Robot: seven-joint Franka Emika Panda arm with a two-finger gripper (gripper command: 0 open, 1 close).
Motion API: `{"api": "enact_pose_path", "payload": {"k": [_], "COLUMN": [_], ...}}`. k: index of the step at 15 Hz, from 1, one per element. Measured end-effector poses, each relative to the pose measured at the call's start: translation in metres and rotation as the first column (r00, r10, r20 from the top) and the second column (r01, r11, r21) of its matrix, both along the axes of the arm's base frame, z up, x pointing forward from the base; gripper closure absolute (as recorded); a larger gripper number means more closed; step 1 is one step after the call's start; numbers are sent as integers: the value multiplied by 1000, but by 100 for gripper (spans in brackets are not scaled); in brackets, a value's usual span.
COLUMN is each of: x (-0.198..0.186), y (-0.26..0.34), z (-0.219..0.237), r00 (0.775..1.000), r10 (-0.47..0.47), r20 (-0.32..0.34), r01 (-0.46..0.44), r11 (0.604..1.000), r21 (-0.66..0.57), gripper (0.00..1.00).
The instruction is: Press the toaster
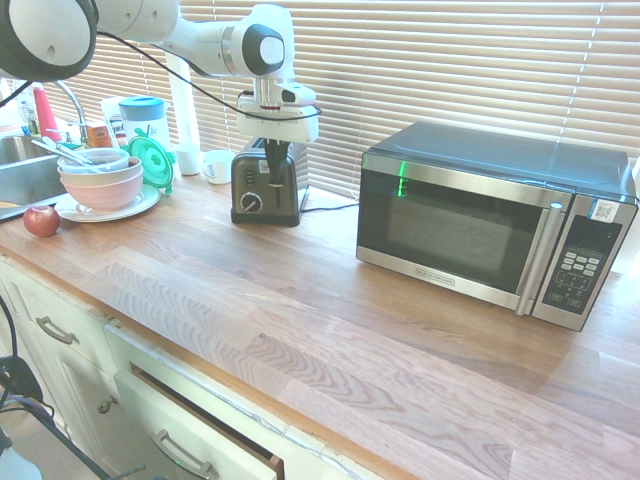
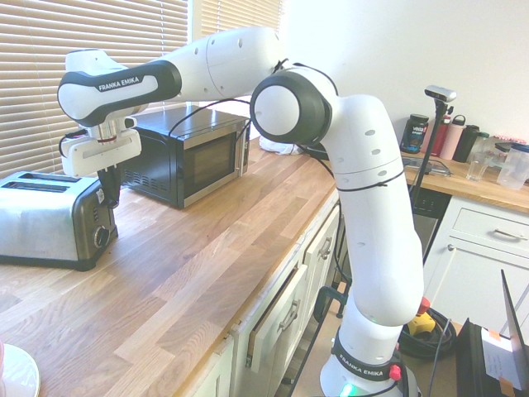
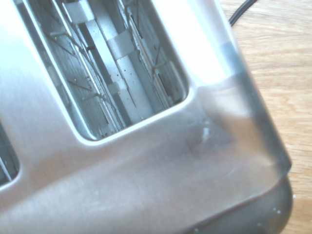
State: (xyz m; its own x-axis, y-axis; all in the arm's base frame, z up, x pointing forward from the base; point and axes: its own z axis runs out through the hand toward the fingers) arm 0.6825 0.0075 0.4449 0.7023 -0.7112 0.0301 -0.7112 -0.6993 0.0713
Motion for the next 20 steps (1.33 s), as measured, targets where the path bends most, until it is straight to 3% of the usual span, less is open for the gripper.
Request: {"api": "enact_pose_path", "payload": {"k": [10,20], "x": [2,3], "y": [-13,-16], "z": [-41,-44], "r00": [998,998], "r10": [7,12], "r20": [-57,-58], "r01": [-5,-9], "r11": [999,998], "r21": [40,54], "gripper": [100,100]}}
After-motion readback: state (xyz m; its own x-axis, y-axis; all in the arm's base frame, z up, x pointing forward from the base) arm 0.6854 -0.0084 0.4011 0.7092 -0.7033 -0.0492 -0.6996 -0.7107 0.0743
